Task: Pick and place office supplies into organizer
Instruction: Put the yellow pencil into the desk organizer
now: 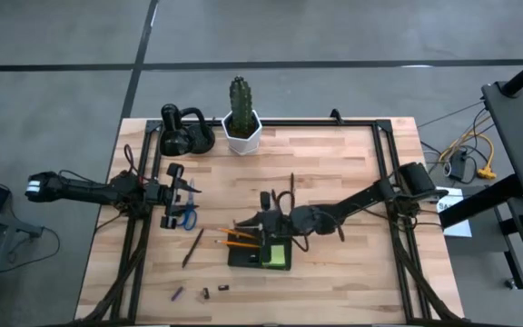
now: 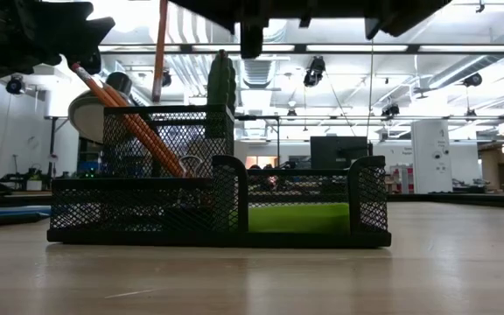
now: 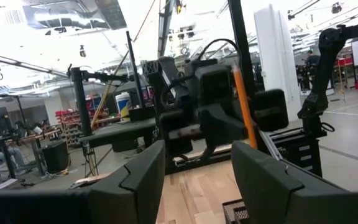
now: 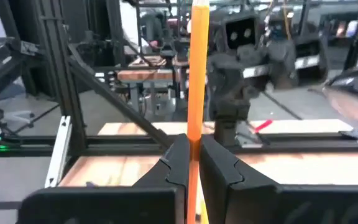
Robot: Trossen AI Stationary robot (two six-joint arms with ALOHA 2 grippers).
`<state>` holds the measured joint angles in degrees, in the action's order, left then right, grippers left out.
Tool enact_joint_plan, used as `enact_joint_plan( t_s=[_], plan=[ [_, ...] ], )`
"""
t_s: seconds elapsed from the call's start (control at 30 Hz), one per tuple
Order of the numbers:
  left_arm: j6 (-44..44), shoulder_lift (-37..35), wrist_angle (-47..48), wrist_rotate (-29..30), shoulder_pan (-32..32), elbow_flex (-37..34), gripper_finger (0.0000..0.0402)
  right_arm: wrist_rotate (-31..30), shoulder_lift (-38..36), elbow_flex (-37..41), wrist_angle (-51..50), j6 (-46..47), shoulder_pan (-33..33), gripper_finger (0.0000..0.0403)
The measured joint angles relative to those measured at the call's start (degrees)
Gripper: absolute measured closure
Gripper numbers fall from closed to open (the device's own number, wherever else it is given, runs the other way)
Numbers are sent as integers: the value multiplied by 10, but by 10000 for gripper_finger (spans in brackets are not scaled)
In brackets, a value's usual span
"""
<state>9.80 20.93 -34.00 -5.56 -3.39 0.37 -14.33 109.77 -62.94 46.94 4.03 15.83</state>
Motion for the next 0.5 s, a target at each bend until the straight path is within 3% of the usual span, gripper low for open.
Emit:
enact_joint_plan(
  t_s=[0.27, 0.5],
  plan=[
    [0, 0, 0, 0, 0, 0, 232, 38, 11, 3, -25, 54, -26, 392],
    [0, 0, 0, 0, 0, 0, 232, 66, 11, -7, -117, 82, -36, 392]
  ],
)
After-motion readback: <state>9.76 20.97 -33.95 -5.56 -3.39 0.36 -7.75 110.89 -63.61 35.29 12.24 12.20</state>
